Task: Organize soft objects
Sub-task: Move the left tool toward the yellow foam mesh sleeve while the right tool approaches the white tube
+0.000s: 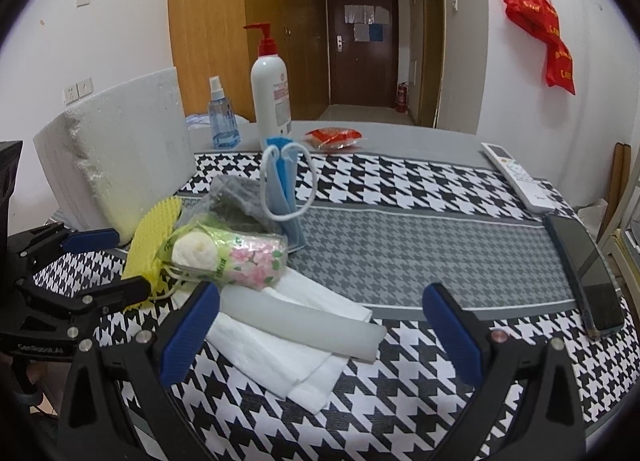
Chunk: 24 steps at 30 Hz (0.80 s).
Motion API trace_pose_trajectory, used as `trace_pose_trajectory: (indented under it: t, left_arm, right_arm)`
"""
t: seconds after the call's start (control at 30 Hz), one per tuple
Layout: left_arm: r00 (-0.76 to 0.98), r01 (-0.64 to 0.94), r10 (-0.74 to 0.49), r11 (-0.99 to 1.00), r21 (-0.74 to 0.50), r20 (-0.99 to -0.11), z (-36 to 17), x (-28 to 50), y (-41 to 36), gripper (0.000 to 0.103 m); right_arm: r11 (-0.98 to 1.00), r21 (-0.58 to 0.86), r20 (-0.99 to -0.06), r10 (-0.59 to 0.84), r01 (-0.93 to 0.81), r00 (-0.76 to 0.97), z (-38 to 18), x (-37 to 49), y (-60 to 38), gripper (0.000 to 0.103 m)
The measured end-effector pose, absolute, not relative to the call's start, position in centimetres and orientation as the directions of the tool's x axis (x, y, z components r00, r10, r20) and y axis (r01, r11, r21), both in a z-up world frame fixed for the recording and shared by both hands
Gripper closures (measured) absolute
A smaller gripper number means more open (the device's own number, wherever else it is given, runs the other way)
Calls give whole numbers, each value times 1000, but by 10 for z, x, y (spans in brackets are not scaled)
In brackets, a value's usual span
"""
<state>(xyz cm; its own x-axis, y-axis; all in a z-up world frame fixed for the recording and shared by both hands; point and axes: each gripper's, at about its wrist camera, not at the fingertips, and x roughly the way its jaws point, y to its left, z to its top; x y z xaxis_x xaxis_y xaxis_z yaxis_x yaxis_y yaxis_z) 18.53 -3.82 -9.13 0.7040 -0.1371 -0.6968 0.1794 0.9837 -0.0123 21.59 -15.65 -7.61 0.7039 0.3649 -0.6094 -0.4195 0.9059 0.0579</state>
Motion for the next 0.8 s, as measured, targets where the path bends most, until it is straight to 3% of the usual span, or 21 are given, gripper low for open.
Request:
trace_pose_trajectory:
  t: [0.3,0.47,0.53,0.7,0.8]
  left_arm:
    - [665,175,-147,984,-39,-732,-98,193,-35,42]
    - [661,176,-148,984,-41,-735,-98,192,-35,45]
    - [659,171,-143,984,-38,-738,-99,192,-35,48]
    - [658,165,-144,985,-45,-740,-98,192,-31,52]
    - [657,165,-147,985,-49,-739,-98,192,-30,52]
  right_arm:
    - [874,23,-650,382,-486,657,-83,221,-164,0]
    - [846,35,-663,418,-532,621,-85,225,-168,2]
    - [838,36,-668,426,-545,610,-86,225,-169,6]
    - [818,42,-690,439,-574,575,-90,225,-167,30]
    - [805,42,-699,447,-592,558,-93,223,-167,34]
